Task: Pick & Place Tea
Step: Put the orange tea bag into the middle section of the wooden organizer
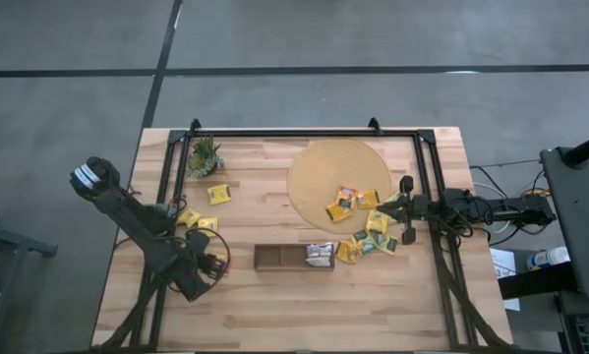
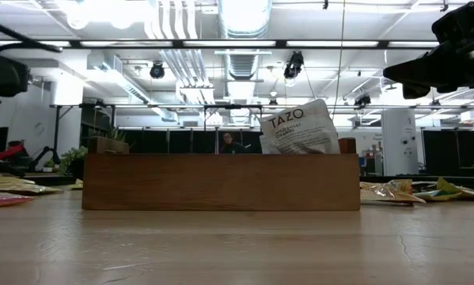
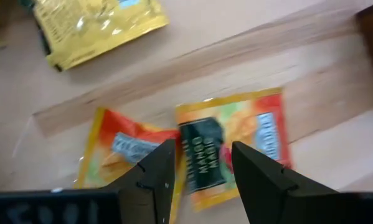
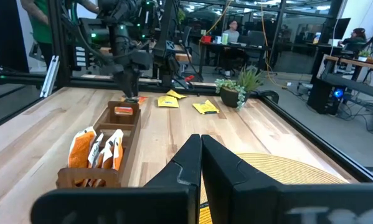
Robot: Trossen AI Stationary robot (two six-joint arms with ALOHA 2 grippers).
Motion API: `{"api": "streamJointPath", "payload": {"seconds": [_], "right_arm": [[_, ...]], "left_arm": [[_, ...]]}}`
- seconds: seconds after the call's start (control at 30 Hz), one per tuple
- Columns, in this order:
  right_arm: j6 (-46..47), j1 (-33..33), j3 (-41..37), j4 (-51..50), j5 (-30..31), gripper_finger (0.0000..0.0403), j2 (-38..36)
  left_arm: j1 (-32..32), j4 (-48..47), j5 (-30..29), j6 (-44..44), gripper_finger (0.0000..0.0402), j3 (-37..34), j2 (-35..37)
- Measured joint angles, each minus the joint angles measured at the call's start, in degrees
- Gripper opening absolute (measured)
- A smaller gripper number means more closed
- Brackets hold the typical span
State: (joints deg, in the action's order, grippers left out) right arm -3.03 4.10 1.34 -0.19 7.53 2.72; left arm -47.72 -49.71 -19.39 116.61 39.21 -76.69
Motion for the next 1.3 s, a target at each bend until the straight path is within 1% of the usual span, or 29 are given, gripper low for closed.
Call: {"api": "streamJointPath", "payload": {"seconds": [0.1, 0.3, 0.53, 0.77, 1.3], "right_arm": [[0.0, 0.0, 0.0, 0.0, 0.0, 0.0009, 0.0], [0.0, 0.0, 0.0, 0.0, 0.0, 0.0009, 0.0], [0.0, 0.0, 0.0, 0.0, 0.0, 0.0009, 0.0], [0.0, 0.0, 0.0, 0.0, 0.0, 0.0009, 0.0], [0.0, 0.0, 0.0, 0.0, 0.0, 0.0009, 0.0]], "left_arm": [[0.0, 0.1, -1.3, -0.2, 0.0151, 0.3, 0.0], [0.6, -0.5, -1.5, -0.1, 0.0151, -0.2, 0.0], [3.4, -1.0, -1.6, -1.4, 0.0151, -1.1, 0.0], [5.9, 0.7, -0.2, -4.3, 0.0151, -2.0, 0.0], [6.0, 1.3, 1.5, -4.4, 0.0151, -2.0, -0.4]]}}
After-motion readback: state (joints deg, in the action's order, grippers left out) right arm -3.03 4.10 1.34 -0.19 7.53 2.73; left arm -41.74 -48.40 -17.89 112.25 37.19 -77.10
